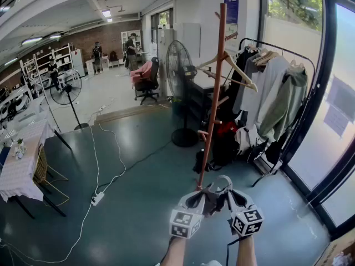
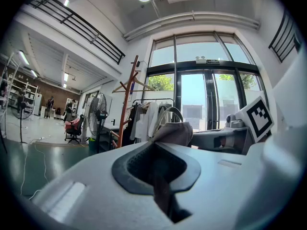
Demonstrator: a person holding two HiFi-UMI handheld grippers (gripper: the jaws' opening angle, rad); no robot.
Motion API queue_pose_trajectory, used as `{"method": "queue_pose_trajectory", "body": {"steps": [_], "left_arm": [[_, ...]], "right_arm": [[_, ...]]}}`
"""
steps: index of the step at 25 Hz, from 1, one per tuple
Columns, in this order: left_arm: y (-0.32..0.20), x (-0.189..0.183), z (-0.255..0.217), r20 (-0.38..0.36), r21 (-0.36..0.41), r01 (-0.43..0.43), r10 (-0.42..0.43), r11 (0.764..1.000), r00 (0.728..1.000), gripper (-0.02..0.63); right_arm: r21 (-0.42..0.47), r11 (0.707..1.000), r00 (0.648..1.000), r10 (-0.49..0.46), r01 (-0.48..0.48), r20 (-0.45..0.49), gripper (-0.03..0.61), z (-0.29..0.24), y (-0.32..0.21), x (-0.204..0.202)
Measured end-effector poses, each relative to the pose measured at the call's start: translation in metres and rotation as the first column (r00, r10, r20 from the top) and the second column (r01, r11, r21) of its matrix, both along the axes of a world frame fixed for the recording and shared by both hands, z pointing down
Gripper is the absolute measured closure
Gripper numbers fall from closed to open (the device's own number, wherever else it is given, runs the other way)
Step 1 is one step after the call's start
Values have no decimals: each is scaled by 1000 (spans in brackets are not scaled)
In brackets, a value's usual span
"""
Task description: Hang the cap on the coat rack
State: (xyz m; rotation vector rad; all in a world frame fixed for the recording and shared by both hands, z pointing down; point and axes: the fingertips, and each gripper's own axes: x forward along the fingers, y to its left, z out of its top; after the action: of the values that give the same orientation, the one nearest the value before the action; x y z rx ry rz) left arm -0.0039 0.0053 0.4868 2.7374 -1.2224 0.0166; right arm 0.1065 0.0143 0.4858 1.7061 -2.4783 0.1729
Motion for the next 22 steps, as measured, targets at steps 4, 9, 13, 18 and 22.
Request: {"method": "queue_pose_trajectory", "body": {"steps": [4,9,13,18,22], "left_arm": [[1,-3,1,-4,2,3,-3,1000,1000,597],[2,2,-1,-9,9,-9,9,1000,1000,597],[3,0,-3,-23,15,-13,13,1000,1000,597],[3,1,-5,-35,17,-24,24,1000,999,597],[7,5,-7,-46,22,-34,35,999,998,597]], "right_arm": [[19,1000,1000,-7,6,8,561,-1,2,-5],[38,999,1000,15,-16,11,561,-3,1,-2],[30,999,1000,25,-25,4,561,-1,2,-3],[27,999,999,43,-43,-6,561,-3,2,-1],[27,998,999,53,-52,-11,561,-6,7,4]]}}
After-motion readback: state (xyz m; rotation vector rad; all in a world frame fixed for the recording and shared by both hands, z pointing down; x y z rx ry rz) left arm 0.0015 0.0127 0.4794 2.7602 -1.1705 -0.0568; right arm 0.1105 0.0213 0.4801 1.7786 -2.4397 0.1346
